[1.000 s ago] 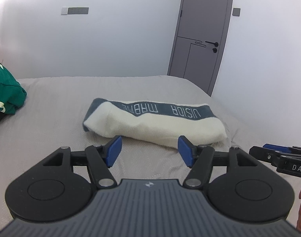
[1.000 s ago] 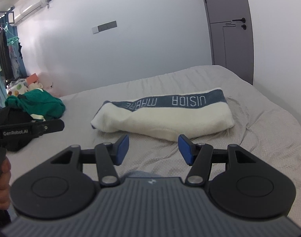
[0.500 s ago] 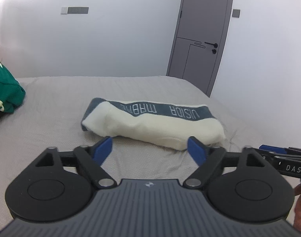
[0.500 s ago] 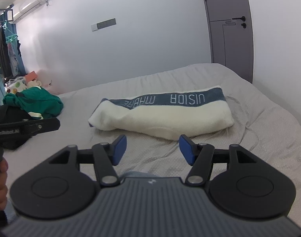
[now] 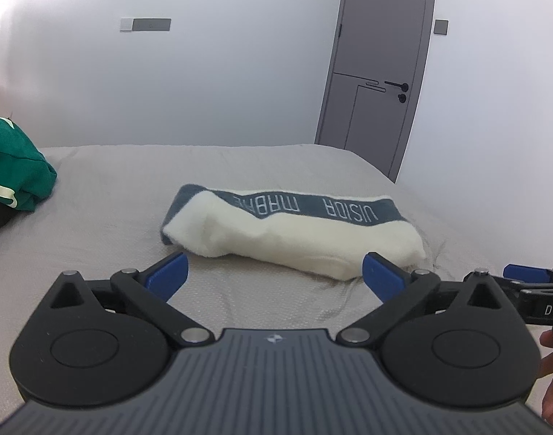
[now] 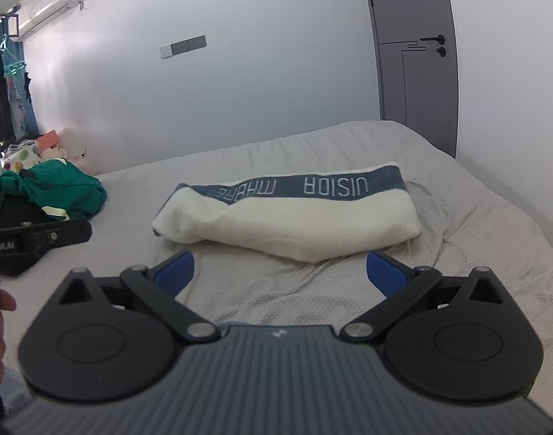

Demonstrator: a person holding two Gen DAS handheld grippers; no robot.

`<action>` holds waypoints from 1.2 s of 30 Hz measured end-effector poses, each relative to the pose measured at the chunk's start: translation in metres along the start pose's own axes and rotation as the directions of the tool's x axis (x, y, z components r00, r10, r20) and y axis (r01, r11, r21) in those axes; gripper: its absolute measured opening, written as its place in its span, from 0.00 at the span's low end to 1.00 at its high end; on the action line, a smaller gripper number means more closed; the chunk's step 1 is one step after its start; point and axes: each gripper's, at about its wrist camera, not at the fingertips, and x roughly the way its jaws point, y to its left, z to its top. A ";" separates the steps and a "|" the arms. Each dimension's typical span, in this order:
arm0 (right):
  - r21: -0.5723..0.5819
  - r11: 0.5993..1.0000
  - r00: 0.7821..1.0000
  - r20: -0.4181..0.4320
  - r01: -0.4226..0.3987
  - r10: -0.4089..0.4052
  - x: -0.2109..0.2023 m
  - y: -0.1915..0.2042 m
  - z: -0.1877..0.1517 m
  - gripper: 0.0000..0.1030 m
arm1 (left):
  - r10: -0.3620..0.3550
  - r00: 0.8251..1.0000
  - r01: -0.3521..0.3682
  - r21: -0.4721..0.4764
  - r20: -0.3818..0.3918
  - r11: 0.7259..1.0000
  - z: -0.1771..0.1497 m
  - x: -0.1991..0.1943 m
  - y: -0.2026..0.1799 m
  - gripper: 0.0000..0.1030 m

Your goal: Fold large clothes

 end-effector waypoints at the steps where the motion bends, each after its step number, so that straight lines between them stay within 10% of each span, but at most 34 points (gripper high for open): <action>1: -0.002 1.000 1.000 0.001 0.002 -0.002 0.000 0.000 0.000 1.00 | 0.002 1.000 -0.002 0.001 0.002 1.000 0.000 -0.001 0.000 1.00; 36: -0.023 1.000 1.000 -0.017 0.011 -0.011 0.005 0.004 0.000 1.00 | 0.006 1.000 -0.005 0.021 -0.018 1.000 0.000 -0.005 -0.003 1.00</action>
